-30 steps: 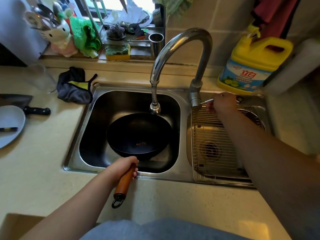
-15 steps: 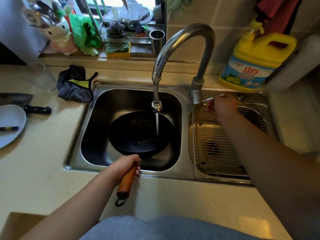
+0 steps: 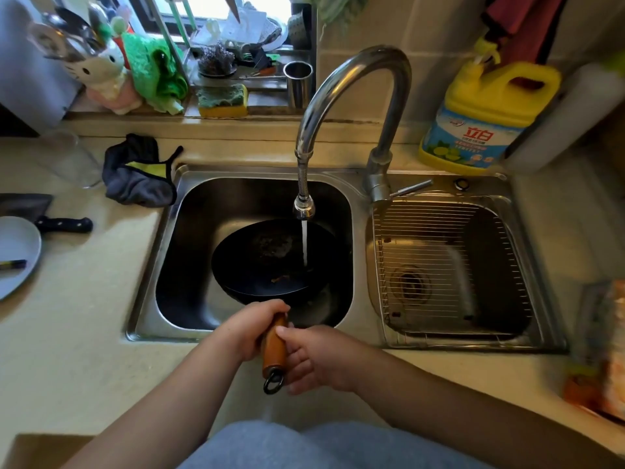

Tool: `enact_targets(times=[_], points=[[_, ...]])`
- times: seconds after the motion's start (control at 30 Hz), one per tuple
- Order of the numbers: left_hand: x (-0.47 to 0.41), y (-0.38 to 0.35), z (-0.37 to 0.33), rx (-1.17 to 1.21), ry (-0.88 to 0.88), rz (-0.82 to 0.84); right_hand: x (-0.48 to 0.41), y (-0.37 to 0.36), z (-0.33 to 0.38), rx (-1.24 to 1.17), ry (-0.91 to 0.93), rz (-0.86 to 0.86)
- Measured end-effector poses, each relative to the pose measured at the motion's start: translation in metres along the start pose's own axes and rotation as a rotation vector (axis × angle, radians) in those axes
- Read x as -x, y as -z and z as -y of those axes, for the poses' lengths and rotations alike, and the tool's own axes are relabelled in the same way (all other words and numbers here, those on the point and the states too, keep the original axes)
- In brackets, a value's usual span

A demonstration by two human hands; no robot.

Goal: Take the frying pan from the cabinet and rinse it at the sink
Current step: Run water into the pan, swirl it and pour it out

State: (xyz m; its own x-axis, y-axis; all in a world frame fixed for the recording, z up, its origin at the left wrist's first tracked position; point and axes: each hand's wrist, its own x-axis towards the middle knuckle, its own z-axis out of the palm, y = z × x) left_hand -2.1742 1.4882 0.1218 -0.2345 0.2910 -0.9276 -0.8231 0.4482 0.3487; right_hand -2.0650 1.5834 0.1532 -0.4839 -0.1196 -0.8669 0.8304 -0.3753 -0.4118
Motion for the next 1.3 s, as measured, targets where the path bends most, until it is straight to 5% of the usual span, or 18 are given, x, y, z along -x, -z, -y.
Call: enact_targets(times=[0.27,0.53,0.9,1.3], points=[[-0.005,-0.022,-0.009,0.041,0.136,0.002,-0.005,-0.018,0.014,-0.446,-0.039,-0.101],[-0.009,-0.041,-0.005,-0.064,0.163,0.033,-0.003,-0.005,0.005,-0.225,-0.025,-0.204],[0.001,-0.06,0.025,0.276,0.044,0.101,0.017,0.028,-0.043,0.284,0.243,-0.204],[0.005,-0.062,0.041,0.37,-0.199,0.101,0.025,0.057,-0.048,0.442,0.372,-0.107]])
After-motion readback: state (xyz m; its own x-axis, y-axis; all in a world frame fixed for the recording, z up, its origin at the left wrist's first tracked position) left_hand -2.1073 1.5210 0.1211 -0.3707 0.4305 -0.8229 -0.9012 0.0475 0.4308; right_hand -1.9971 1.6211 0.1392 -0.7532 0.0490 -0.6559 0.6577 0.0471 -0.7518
